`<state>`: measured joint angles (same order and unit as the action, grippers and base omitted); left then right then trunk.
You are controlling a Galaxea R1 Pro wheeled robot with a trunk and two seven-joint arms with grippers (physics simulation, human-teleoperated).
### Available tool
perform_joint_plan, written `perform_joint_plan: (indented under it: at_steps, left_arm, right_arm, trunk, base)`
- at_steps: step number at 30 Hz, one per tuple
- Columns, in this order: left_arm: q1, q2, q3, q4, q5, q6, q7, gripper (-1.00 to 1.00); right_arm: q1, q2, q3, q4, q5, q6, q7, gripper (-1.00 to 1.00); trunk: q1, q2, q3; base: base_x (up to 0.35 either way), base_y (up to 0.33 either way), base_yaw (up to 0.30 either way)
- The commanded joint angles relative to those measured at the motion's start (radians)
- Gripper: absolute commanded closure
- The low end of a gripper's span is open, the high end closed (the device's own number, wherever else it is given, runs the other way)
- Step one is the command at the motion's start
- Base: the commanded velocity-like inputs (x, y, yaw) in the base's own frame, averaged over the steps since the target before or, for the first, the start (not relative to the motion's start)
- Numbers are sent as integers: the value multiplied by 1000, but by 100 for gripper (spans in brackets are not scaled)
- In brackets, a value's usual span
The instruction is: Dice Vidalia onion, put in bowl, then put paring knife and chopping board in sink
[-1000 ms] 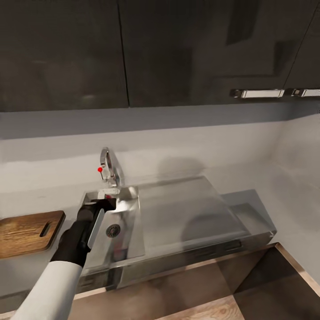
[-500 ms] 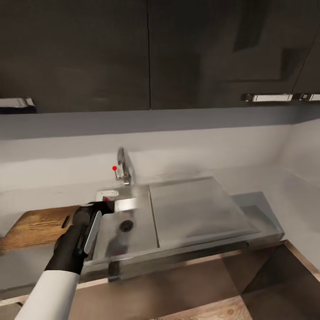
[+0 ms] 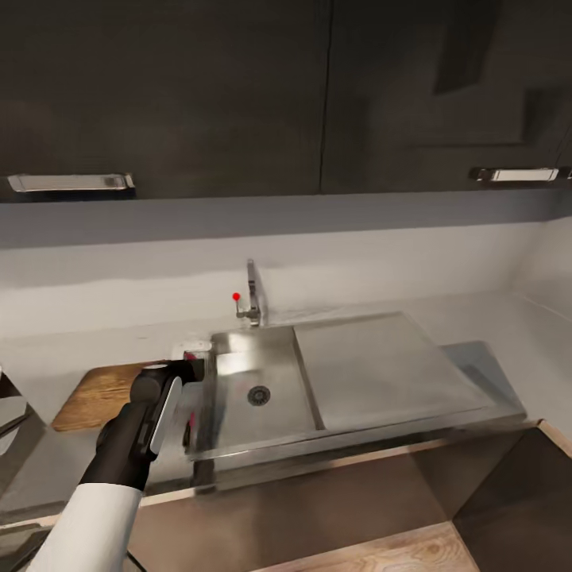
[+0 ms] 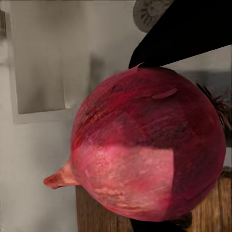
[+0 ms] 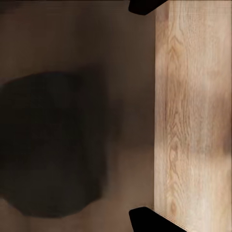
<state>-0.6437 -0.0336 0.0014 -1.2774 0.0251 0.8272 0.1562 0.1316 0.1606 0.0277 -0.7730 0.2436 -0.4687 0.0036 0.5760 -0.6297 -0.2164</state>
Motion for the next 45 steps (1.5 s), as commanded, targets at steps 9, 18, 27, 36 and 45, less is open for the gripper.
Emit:
perform_joint_plan:
  at_steps: [9,18,27,36,45]
  left_arm:
    - [-1,0,0,0,3,4,3,100]
    - [-1,0,0,1,3,4,3,100]
    - [-1,0,0,2,3,4,3,100]
    - [-1,0,0,10,3,4,3,100]
    - [-1,0,-3,22,3,4,3,100]
  right_arm:
    - [0,1,-2,-2,5,-1,1,-100]
    - [0,1,-2,-2,5,-1,1,-100]
    - [0,1,-2,-2,5,-1,0,-100]
    - [0,-1,-2,-3,6,-1,1,-100]
    - [0,-1,-3,-3,5,-1,1,-100]
  trunk:
    - [1,-1,-1]
    - [1,-1,-1]
    - [1,-1,-1]
    - [1,-1,-1]
    - [1,-1,1]
  base:
    - [85,316,0]
    - [-128,293,0]
    - [-160,282,121]
    - [-33,71,13]
    - [0,0,-57]
